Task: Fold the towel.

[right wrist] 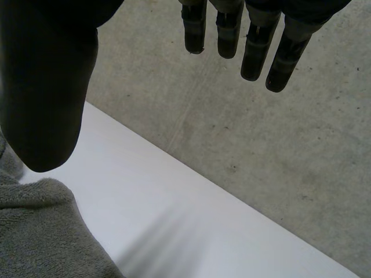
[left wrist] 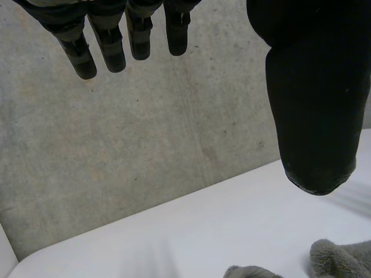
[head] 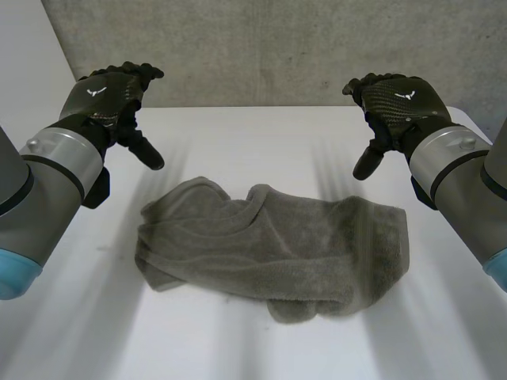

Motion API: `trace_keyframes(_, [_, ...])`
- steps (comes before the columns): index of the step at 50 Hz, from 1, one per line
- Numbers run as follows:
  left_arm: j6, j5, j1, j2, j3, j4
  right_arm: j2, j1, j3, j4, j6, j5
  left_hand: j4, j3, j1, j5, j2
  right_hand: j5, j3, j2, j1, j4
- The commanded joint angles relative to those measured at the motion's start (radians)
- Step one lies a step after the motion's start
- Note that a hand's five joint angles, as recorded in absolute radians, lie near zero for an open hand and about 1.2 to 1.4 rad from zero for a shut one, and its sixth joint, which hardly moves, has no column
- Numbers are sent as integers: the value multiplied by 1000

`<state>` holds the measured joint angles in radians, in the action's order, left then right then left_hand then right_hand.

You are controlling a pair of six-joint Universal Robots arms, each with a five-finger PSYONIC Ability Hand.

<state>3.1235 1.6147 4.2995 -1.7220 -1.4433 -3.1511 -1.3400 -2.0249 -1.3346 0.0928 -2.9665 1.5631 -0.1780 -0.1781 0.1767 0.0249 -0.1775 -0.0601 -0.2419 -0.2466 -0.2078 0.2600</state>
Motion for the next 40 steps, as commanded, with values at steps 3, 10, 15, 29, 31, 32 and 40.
trace_keyframes(3, [1,-1,5,-1,-6,17,-2,-2,-11,73,47,5,-35,-35,37,14,-36,60,67,72,33,-85])
trace_keyframes(10, [24,-13,11,13,-112,29,-2,-5,-63,179,55,-20,-62,-62,63,40,-62,60,67,72,33,-85])
trace_keyframes(15, [101,-58,54,10,-224,28,-4,-6,-164,180,60,-71,-94,-94,96,73,-95,60,67,72,33,-85])
trace_keyframes(29, [214,-237,200,-83,-420,-185,-13,-41,-426,-45,46,-132,-288,-288,289,266,-288,-334,-327,-322,-361,309])
trace_keyframes(31, [214,-246,203,-96,-430,-202,-18,-43,-459,-81,46,-132,-288,-288,289,267,-288,-379,-372,-367,-406,353])
trace_keyframes(32, [216,-256,203,-111,-436,-219,-22,-44,-484,-112,46,-133,-288,-288,289,267,-288,-396,-389,-384,-423,371])
trace_keyframes(40, [217,-276,206,-195,-437,-265,-16,-64,-563,-165,47,-127,-291,-291,292,269,-291,-391,-383,-379,-417,365])
